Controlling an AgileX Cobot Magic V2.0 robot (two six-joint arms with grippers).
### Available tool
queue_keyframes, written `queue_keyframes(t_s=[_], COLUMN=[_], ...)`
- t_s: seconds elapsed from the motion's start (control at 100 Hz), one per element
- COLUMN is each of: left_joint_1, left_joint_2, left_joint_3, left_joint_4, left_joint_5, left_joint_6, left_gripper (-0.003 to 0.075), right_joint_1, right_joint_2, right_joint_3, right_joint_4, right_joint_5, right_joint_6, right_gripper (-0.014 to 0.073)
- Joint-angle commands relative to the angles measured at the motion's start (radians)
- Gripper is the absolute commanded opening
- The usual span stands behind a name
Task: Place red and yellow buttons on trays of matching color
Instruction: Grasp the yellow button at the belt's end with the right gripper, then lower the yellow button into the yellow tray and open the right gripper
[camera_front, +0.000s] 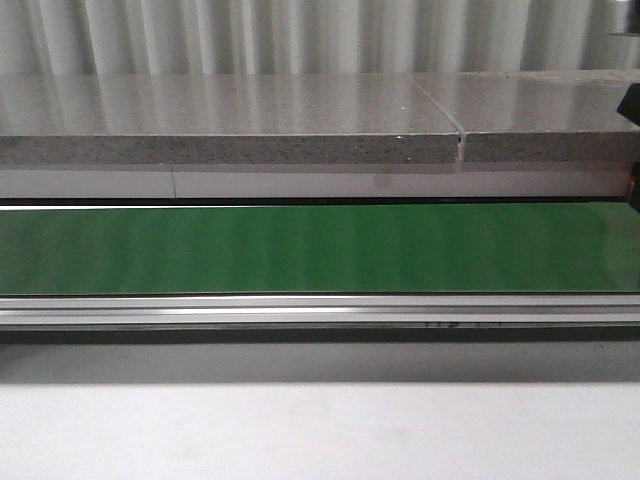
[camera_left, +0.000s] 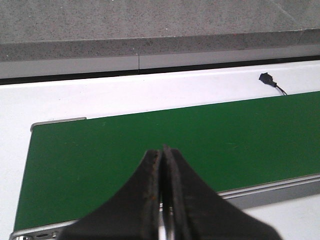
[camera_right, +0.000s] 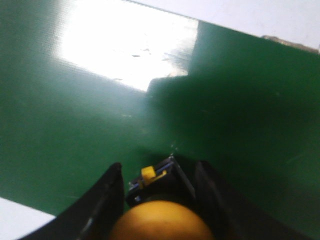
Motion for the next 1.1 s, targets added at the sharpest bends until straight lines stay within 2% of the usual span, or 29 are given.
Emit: queue_keyframes(t_s=[0.0,0.15,0.29,0.61,0.88,1.09], left_joint_1=[-0.008,-0.008,-0.008,-0.008,-0.008,-0.008], left_joint_2=[0.001,0.001,0.001,0.001,0.001,0.001], left_joint_3=[-0.028,-0.028,-0.028,-0.028,-0.028,-0.028], left_joint_4=[-0.022,-0.022,-0.022,-0.022,-0.022,-0.022], left_joint_5=[-0.059,-0.059,-0.059,-0.059,-0.059,-0.059], left_joint_6=[0.000,0.000,0.000,0.000,0.000,0.000], left_gripper=[-0.0020,-0.0020,-0.0020,-0.0020,-0.0020,-0.0020], right_joint_1=[-0.002,-0.011,-0.072,-0.329,-0.570,-0.613], right_joint_2=[-0.076,-0.141,-0.210,-0.295,-0.298,-0.298], right_joint_3=[-0.026,-0.026,-0.026,0.010,0.099,0.190], right_joint_4=[-0.007,-0.123,-0.192,-0.194,-0.194,-0.194], right_joint_5=[0.003,0.000,-0.010,-0.029,-0.146,-0.240], right_joint_6=[0.029,0.147,0.242,0.277,0.363,0.400], right_gripper=[0.0046,0.0046,0.0046,0.0046,0.0046,0.0046])
